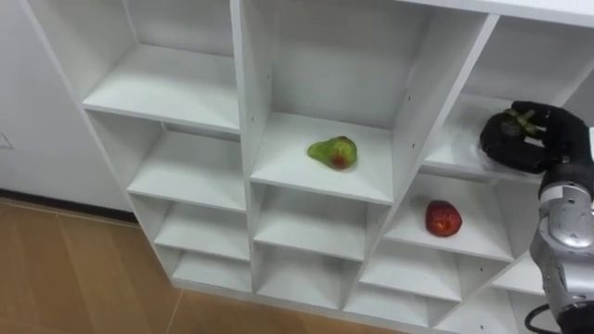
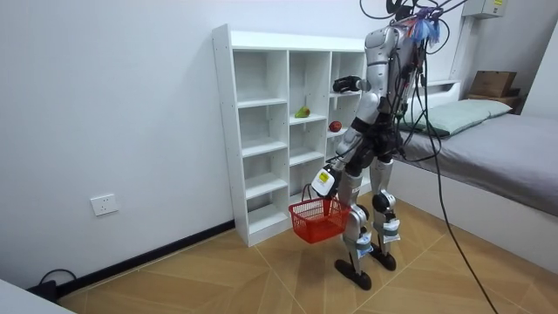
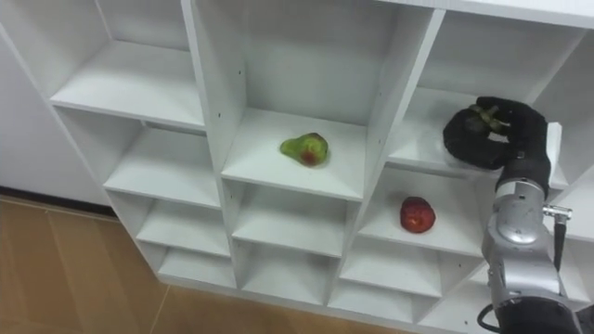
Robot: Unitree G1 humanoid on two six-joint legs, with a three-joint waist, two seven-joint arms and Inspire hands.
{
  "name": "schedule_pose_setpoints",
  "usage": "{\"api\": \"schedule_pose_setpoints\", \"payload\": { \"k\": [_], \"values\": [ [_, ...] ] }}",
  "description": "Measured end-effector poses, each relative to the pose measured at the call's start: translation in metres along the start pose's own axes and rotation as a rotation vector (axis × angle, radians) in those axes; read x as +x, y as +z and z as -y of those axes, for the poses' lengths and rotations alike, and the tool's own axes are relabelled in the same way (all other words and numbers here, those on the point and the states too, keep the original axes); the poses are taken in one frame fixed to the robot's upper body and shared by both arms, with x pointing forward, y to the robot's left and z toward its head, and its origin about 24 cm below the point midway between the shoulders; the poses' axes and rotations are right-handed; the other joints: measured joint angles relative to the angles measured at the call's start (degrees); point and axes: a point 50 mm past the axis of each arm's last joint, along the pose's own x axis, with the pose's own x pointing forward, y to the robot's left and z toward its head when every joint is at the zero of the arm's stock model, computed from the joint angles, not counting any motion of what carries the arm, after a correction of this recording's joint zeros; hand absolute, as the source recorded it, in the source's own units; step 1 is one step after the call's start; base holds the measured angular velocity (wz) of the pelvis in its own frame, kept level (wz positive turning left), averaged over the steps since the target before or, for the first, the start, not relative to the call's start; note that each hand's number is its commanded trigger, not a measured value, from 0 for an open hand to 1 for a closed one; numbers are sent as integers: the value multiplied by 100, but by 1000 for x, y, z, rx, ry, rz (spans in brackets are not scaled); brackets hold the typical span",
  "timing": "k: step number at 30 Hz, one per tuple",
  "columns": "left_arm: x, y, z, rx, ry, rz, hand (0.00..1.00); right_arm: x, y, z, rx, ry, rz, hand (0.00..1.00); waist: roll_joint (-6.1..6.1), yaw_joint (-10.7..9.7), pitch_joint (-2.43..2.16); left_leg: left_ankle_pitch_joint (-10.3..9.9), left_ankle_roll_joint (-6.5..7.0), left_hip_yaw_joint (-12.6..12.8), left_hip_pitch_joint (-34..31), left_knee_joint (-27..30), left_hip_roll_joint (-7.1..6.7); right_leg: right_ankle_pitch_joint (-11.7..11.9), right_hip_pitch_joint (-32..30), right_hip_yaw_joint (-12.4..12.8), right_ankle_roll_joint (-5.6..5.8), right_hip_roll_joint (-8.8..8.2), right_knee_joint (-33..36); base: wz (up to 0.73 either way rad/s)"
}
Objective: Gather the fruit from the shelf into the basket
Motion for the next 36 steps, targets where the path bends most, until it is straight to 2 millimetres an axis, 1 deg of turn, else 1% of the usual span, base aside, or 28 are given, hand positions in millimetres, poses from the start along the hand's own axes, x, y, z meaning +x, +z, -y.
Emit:
{"api": "schedule_pose_setpoints", "payload": {
  "k": [4, 7, 10, 12, 15, 18, 21, 23, 24, 26, 28, 30, 33, 36],
  "values": [
    [0, 3, 1, -5, -1, 7, 100, 0, 0, -1, -2, 5, -4, 100, -1, 8, 4, 0, 0, 1, -10, -8, 1, 0, -19, 2, 0, 0, 2, 0],
    [0, 4, 2, -5, -3, 9, 100, -1, 4, -5, -3, 27, 6, 100, -11, -13, 5, 0, 0, 5, -8, -12, 1, 0, -28, 7, 0, 0, 2, 0],
    [1, 8, 2, -20, -5, 16, 100, -3, 12, -13, 2, 60, 34, 100, -11, -57, 31, 0, 1, 48, -14, -31, 2, 0, -55, 27, 0, 1, 2, -6],
    [1, 10, 2, -20, -4, 21, 100, -7, 16, -16, 0, 88, 52, 100, -4, -59, 33, 0, 1, 86, -17, -40, 5, 0, -81, 80, 0, 4, 2, -11],
    [1, 11, 2, -21, -2, 26, 100, -14, 20, -25, -9, 144, 85, 100, -2, -144, 28, 1, 2, 108, -39, -44, 3, 0, -116, 136, 0, 5, 2, -5],
    [2, 15, 1, -22, 1, 44, 100, -19, 22, -29, -27, 171, 110, 100, -7, -157, 18, 1, 2, 138, -47, -46, 3, 0, -135, 168, 0, 4, 2, -2],
    [2, 19, 1, -28, 2, 72, 100, -33, 23, -27, -64, 200, 150, 100, -12, -158, 8, 1, 3, 139, -51, -50, 1, 0, -146, 224, 0, 5, 2, -1],
    [2, 20, 2, -31, -5, 74, 100, -44, 25, -31, -56, 238, 177, 100, 21, -158, 0, 1, 3, 166, -52, -58, 2, 0, -172, 299, 0, 8, 2, -9],
    [2, 21, 3, -32, -6, 76, 100, -47, 26, -31, -52, 244, 182, 100, 28, -160, 0, 1, 4, 176, -50, -58, 3, 0, -180, 316, 0, 8, 2, -8],
    [2, 24, 5, -41, -9, 84, 100, -54, 23, -31, -40, 254, 180, 100, 56, -163, 7, 2, 6, 198, -26, -58, 3, 0, -187, 353, 0, 5, 10, -7],
    [1, 24, 7, -51, -12, 84, 100, -57, 21, -31, -36, 265, 171, 100, 78, -161, 18, 3, 6, 254, -10, -68, 12, 1, -190, 431, -1, 14, 12, -14],
    [1, 22, 9, -70, -19, 69, 100, -59, 19, -32, -23, 277, 164, 100, 102, -166, 10, 2, 7, 285, -4, -98, 15, 3, -194, 462, 0, 18, 23, -10],
    [1, 22, 10, -96, -22, 63, 100, -63, 18, -31, 0, 299, 156, 100, 106, -233, 6, 2, 7, 303, -17, -159, 24, 6, -253, 496, -2, 26, 50, -6],
    [1, 21, 11, -144, -23, 52, 100, -73, 16, -37, 22, 337, 154, 100, 115, -282, -9, 3, 7, 334, -42, -155, 36, 6, -332, 516, -4, 36, 97, -8]
  ]
}}
